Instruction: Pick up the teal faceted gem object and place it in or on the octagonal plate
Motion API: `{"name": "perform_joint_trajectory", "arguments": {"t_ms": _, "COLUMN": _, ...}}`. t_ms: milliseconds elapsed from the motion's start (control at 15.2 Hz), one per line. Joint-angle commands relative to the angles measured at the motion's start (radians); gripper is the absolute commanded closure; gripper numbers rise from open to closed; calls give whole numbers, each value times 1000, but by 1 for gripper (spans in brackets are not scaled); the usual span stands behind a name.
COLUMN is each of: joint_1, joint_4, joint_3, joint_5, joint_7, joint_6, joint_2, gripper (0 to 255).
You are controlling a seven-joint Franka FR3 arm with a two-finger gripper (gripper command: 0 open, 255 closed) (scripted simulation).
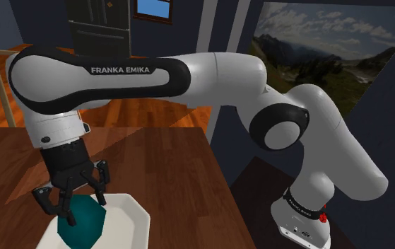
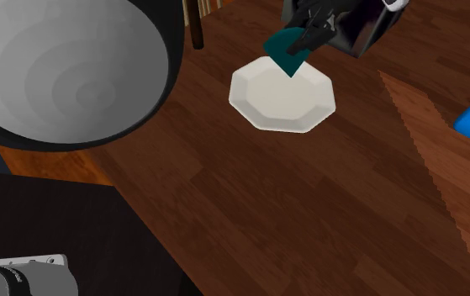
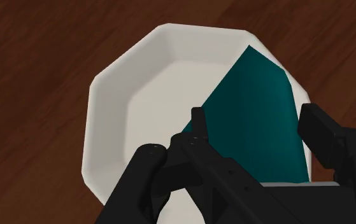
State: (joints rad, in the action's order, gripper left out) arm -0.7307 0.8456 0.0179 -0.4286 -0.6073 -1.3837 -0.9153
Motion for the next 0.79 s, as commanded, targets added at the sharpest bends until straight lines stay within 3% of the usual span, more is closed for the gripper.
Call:
{"name": "perform_joint_trajectory", "arguments": {"t_ms": 0, "joint_1": -2, "joint_4": 31, "joint_3": -2, "joint_5": 0, "joint_7": 12, "joint_6": -26, "joint_2": 4, "gripper": 255}}
{"name": "perform_joint_trajectory", "arguments": {"t_ms": 726, "joint_1": -9, "joint_4": 124, "joint_3": -7, "joint_5": 1, "joint_7": 60, "joint_6": -138, "joint_2": -25, "gripper": 255}}
